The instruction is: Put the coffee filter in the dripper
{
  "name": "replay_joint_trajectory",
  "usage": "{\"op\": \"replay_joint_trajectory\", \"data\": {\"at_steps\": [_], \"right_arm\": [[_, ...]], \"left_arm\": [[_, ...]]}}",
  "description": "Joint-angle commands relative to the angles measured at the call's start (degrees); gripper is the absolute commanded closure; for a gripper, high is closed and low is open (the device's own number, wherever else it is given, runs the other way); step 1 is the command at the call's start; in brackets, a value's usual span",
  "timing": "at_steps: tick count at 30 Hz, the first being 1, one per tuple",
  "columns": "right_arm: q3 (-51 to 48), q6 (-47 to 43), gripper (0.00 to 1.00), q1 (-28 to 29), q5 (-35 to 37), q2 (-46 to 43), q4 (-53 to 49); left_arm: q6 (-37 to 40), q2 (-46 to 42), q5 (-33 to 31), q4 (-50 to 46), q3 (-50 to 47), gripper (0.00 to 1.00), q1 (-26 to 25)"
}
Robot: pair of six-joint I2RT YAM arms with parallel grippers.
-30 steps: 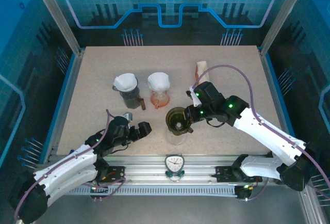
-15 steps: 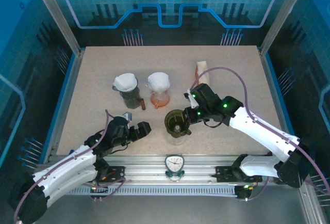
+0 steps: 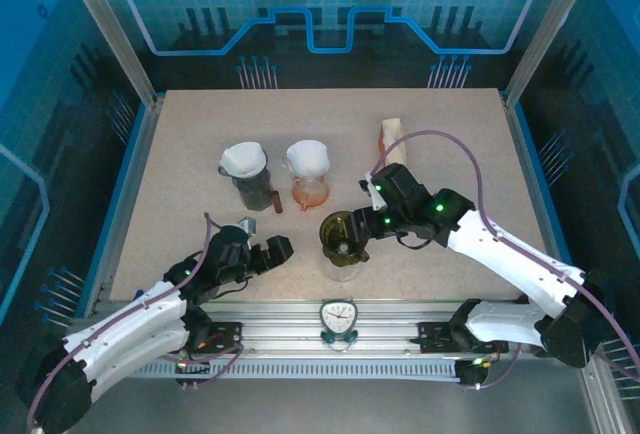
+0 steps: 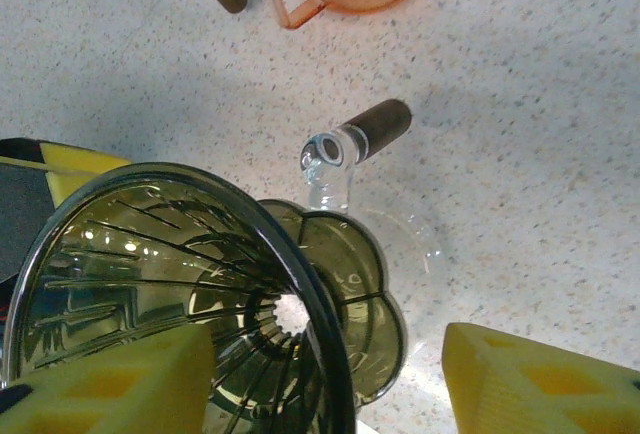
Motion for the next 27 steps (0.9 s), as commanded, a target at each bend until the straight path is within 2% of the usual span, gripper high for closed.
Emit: {"op": "replay_joint_trajectory", "data": {"at_steps": [1,4,7,10,15,20,27], "right_arm": [[2.64,-1.34,0.34,-0.10,6.12,-2.76,-0.83],[3.73,-3.55,0.33,-2.25,10.48,-3.14,1.65],[5.13,-6.12,0.33,-6.80,10.83,0.20,5.49],[8.97,-9.39,0.35,-11.53,11.23,6.76,8.13],[16.66,-14.48,0.42,-17.43,14.70,20.40,10.94],[24.01,-16.37,0.52,-21.53,15.00,30.92,11.14],[31.01,-17.36,0.51,-23.81,16.23,40.24,10.64]], "left_arm": [[0.70,-0.58,0.11,0.81,0.86,0.01,0.47],[1.30,-0.54,-0.35,-0.77,2.09,0.01,0.47],[2.35,-0.32,-1.60,-3.42,3.61,0.01,0.47],[2.77,-0.40,-3.18,-5.39,4.87,0.01,0.54],[3.14,-0.41,-2.04,-3.00,4.71,0.01,0.55],[4.15,0.46,-2.20,-3.20,5.14,0.01,0.52],[4.93,3.28,-2.45,-1.88,5.23,0.01,0.59]]}}
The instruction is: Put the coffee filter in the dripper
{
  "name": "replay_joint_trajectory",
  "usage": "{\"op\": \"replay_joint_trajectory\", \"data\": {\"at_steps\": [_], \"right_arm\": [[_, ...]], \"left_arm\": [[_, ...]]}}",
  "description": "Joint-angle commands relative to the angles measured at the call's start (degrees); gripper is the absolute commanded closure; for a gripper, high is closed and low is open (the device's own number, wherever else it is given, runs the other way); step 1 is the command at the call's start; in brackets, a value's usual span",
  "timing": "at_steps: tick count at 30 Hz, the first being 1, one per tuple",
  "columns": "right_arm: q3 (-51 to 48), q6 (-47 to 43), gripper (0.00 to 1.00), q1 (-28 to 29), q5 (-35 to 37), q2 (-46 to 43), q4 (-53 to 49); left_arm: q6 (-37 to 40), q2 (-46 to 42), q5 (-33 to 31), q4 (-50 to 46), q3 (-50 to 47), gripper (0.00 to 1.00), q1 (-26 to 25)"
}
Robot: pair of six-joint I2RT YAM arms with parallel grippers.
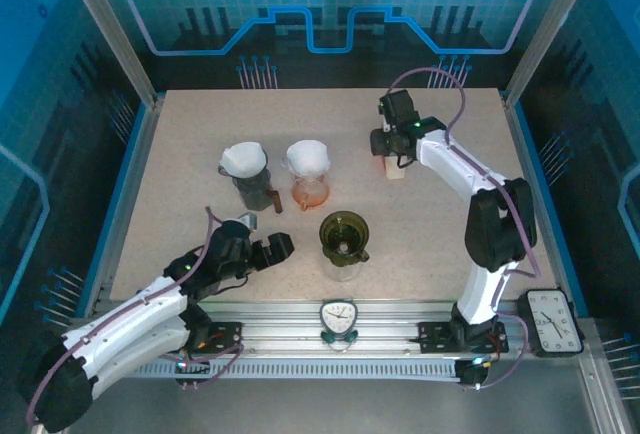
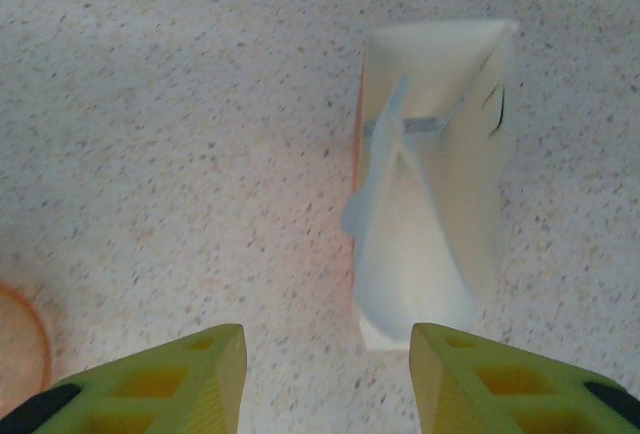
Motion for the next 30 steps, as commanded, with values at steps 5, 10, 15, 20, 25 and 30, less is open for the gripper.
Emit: {"op": "replay_joint_trajectory", "data": {"at_steps": [5,10,15,20,25,30], "right_arm": [[3.65,-2.16,0.52,-1.79,0.45,3.86,1.81],[3.74,-2.58,0.50,-1.19,2.29,4.94,1.65],[1.29,-3.62,0.57,0.03,3.84,4.11,4.21],[2.16,-3.15,0.65,0.15,2.87,5.72,3.54],[3.95,-2.21,0.66,0.13,2.24,7.42,2.08],[5.15,-2.16,0.66,0.14,3.25,9.11,1.08]], "left_arm": [[2.15,2.67,-0.82,1.56,2.05,0.01,0.58],[2.25,3.46,-1.28,1.81,1.63,0.01,0.64],[2.32,4.15,-1.23,1.80,1.63,0.01,0.61],[2.32,4.72,-1.74,1.83,1.55,0.01,0.60],[2.30,5.11,-1.97,1.90,1.58,0.01,0.68],[2.42,5.21,-1.94,1.84,1.65,0.01,0.72]]}}
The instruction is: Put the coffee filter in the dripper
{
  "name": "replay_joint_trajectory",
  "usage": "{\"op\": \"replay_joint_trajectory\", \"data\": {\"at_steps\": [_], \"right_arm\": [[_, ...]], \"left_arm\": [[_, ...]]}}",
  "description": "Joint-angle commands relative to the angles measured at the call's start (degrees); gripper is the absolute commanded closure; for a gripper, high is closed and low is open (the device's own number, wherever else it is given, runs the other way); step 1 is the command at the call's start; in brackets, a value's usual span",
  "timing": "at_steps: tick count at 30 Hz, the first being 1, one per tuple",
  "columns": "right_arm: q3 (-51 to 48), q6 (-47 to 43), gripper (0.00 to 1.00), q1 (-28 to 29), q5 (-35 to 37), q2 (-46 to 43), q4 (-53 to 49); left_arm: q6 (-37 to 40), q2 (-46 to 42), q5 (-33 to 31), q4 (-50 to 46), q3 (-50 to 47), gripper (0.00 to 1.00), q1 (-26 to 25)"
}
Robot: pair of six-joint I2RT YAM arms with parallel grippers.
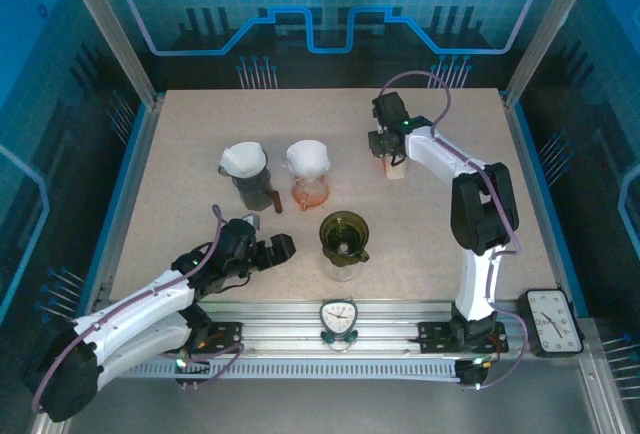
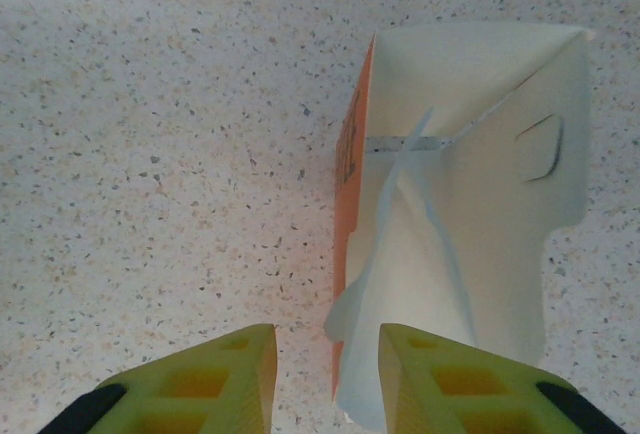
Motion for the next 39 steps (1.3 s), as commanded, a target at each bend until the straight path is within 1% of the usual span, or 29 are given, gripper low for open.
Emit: {"op": "replay_joint_trajectory", "data": {"at_steps": [1,10,18,20,24,26,31,37,39], "right_arm": [[2.40,0.69,0.67,0.38,0.85,1.25,-0.97],[4.04,0.67,0.72,0.38,1.81,2.41,-0.99],[5.12,0.39,0.83,0.37,3.24,3.15,-2.14],[5.00,0.34,0.82,0.37,3.33,3.03,-2.20],[4.44,0.39,0.73,0.38,3.46,2.75,-1.77],[4.56,0.31,0.74,0.38,3.63,3.06,-1.92],[5.28,0.22,0.83,0.38,3.99,3.75,-2.18],[5.09,-0.14,0.98,0.54,5.19,2.91,-1.88],[4.30,-0.31,1.00,0.78,5.38,1.57,-1.34]], "left_arm": [[1.19,0.23,-1.18,0.61,1.47,0.01,0.45],[1.19,0.37,-0.60,1.80,1.21,0.01,0.44],[1.13,0.50,-0.35,1.93,0.89,0.01,0.50],[1.09,0.54,-0.27,2.08,0.71,0.01,0.49],[1.02,0.41,-0.18,2.21,0.49,0.01,0.48],[0.83,0.26,-0.25,2.26,0.40,0.01,0.49],[0.88,0.28,-0.25,2.26,0.34,0.01,0.50],[0.75,0.21,-0.16,2.33,-0.02,0.01,0.51],[0.68,0.07,-0.07,2.34,-0.04,0.01,0.52]]}}
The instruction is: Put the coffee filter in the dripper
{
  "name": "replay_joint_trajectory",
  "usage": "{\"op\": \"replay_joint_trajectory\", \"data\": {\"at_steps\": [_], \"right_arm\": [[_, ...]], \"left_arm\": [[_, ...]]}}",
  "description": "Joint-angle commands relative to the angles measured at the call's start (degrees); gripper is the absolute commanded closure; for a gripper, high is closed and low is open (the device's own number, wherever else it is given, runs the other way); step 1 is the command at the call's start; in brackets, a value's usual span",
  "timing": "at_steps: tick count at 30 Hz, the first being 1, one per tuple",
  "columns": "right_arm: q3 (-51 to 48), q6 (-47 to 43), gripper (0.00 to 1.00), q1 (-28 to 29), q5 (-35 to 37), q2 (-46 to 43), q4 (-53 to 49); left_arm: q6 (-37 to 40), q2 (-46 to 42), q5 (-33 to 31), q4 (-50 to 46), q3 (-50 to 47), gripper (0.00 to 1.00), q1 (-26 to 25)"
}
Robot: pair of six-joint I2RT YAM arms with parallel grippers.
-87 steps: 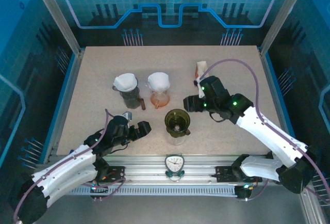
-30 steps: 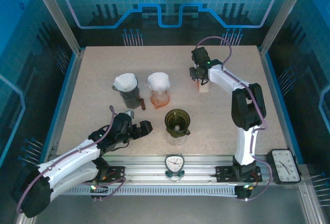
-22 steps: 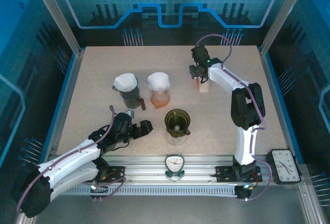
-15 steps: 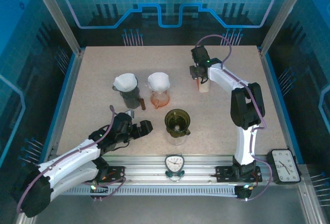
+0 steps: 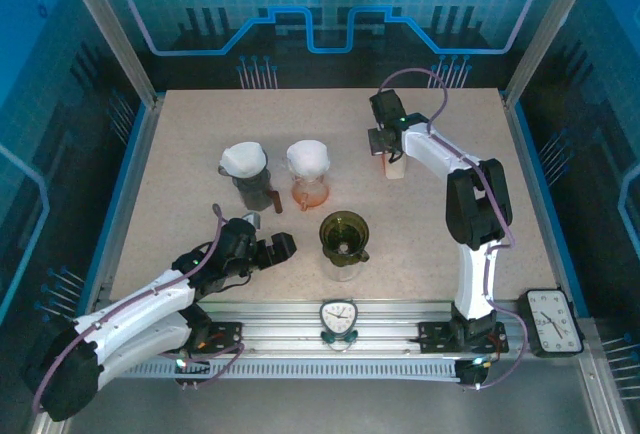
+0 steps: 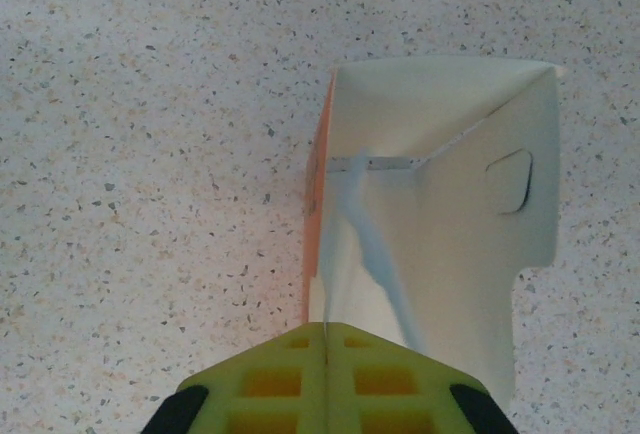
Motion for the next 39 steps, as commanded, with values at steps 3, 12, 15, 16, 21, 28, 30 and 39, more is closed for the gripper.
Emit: {"op": "replay_joint_trajectory", "data": {"at_steps": [3,12,15,16,21,28,30,39], "right_arm": [[-1.12,-0.14,1.00,1.42,1.20,-4.23,0.81],[-10.25,3.10,1.00,3.51,1.19,-15.92,0.95],[-14.53,4.17,1.00,4.80,0.96,-22.07,1.14],[-16.07,4.52,1.00,5.29,0.85,-24.47,1.08],[-22.87,6.60,1.00,8.62,0.06,-36.70,-1.46],[-25.12,7.16,1.00,13.21,-3.78,-53.76,-12.78],[-23.83,6.40,1.00,14.14,-6.18,-57.27,-16.37],[-10.86,4.84,1.00,23.70,-13.07,-55.57,-37.70]], "left_arm": [[0.71,-0.45,0.01,1.01,-0.03,0.01,0.41],[1.04,-1.28,0.41,0.77,0.48,0.01,0.51],[1.34,-1.50,0.69,0.27,1.17,0.01,0.50],[1.43,-1.59,0.76,-0.14,1.47,0.01,0.55],[2.04,-1.93,1.76,-1.78,2.93,0.01,0.53],[2.92,-3.09,2.98,-5.10,4.77,0.01,0.55],[3.09,-3.41,3.11,-5.86,5.27,0.01,0.55],[3.45,-3.97,5.00,-6.85,6.79,0.01,0.55]]}}
